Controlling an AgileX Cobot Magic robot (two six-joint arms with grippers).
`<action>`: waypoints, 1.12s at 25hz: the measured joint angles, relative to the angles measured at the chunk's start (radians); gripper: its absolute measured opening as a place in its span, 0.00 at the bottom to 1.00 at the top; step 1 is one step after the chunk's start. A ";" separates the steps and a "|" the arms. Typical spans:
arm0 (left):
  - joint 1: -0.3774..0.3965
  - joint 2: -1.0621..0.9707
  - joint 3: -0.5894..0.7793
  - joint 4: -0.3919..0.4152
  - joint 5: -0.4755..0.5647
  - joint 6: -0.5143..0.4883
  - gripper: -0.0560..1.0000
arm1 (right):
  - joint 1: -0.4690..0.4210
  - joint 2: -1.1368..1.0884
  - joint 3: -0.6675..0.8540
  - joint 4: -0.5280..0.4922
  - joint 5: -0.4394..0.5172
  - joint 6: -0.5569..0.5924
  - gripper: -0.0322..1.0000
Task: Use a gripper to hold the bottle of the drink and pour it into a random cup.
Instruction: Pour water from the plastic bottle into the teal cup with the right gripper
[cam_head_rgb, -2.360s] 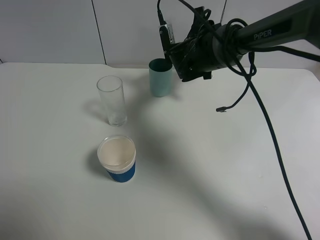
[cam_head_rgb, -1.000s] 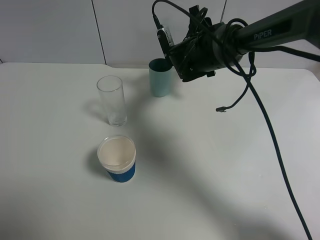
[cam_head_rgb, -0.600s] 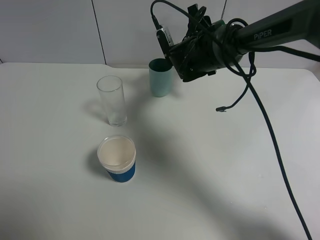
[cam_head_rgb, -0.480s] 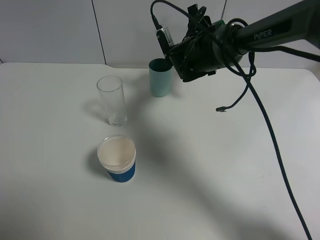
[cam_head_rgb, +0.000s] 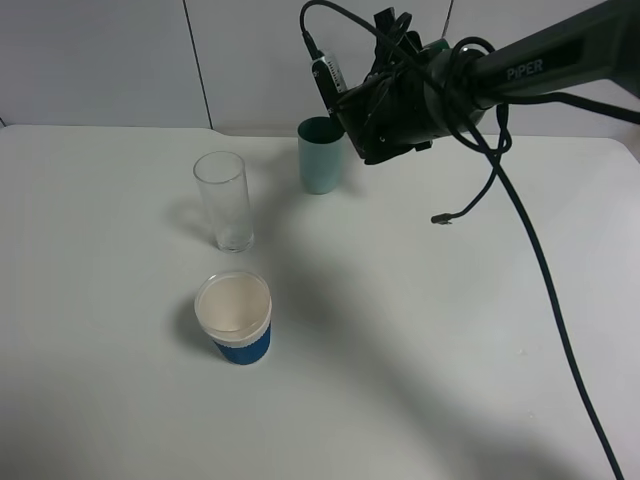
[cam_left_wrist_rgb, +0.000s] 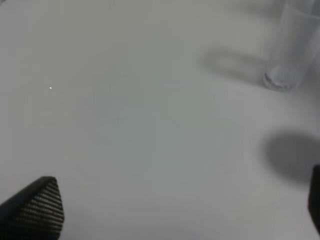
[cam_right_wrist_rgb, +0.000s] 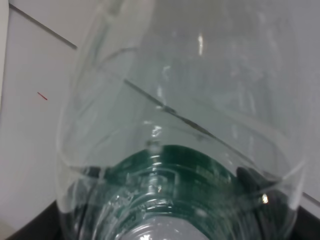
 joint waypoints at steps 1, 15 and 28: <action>0.000 0.000 0.000 0.000 0.000 0.000 0.99 | 0.002 0.000 0.000 0.000 0.001 -0.001 0.56; 0.000 0.000 0.000 0.000 0.000 0.000 0.99 | 0.004 0.000 0.000 0.000 0.018 -0.042 0.56; 0.000 0.000 0.000 0.000 0.000 0.000 0.99 | 0.004 0.000 0.000 0.000 0.018 0.048 0.56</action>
